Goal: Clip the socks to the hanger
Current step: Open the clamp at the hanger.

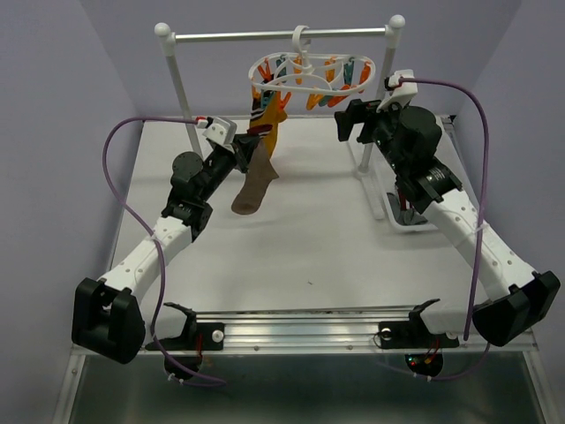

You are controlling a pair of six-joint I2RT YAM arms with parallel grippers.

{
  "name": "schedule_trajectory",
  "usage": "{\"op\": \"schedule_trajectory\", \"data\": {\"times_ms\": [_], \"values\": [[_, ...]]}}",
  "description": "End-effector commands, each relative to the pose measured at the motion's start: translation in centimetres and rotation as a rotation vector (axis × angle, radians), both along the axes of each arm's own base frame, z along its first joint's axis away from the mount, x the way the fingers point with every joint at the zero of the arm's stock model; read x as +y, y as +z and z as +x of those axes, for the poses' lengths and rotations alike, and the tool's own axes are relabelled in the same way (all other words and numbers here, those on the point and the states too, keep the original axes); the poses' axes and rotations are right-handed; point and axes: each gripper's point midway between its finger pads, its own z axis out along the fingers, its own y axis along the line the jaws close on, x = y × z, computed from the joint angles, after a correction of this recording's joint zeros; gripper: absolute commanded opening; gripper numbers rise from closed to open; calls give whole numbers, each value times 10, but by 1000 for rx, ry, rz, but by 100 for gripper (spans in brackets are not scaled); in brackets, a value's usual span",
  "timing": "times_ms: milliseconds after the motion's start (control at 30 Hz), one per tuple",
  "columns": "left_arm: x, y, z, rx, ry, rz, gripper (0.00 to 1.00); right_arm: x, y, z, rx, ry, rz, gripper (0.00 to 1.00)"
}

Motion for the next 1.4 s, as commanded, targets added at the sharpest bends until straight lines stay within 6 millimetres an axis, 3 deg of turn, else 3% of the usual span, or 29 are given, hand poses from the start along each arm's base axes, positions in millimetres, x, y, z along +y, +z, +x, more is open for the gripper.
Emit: {"op": "schedule_trajectory", "data": {"times_ms": [0, 167, 200, 267, 433, 667, 700, 767, 900, 967, 1000, 1100, 1200, 1300, 1367], "values": [[3, 40, -2, -98, 3, -30, 0, 23, 35, -3, -79, 113, 87, 97], [-2, 41, 4, -89, -12, -39, 0, 27, 44, -4, -171, 132, 185, 97], [-3, 41, 5, -87, -14, -39, 0, 23, 57, -3, -232, 110, 224, 95], [-6, 42, 9, -82, -21, -42, 0, 21, 51, 2, -234, 85, 265, 87], [-8, 41, 14, -71, -25, -41, 0, 36, 57, 5, -268, 154, 265, 88], [-11, 41, 19, -64, -32, -47, 0, 36, 67, 1, -309, 168, 264, 89], [-11, 42, 20, -63, -26, -49, 0, 31, 64, 8, -295, 126, 266, 88], [-11, 42, 22, -62, -20, -51, 0, 0, 59, 22, -273, -67, 293, 84], [-8, 43, 30, -62, 12, -54, 0, -63, 23, 38, -149, -461, 183, 80], [-8, 47, 34, -70, 24, -54, 0, -86, 10, 34, -116, -599, 156, 80], [-5, 45, 40, -67, 49, -49, 0, -108, 4, 26, -101, -732, 137, 80], [-2, 53, 50, -81, 84, -53, 0, -129, 7, 14, -97, -855, 132, 80], [-2, 59, 61, -84, 105, -60, 0, -117, 16, 15, -119, -752, 113, 82], [3, 63, 73, -88, 156, -70, 0, -70, 22, 25, -150, -450, 60, 86], [8, 68, 78, -95, 190, -79, 0, -59, 21, 25, -154, -383, 42, 88]]}}
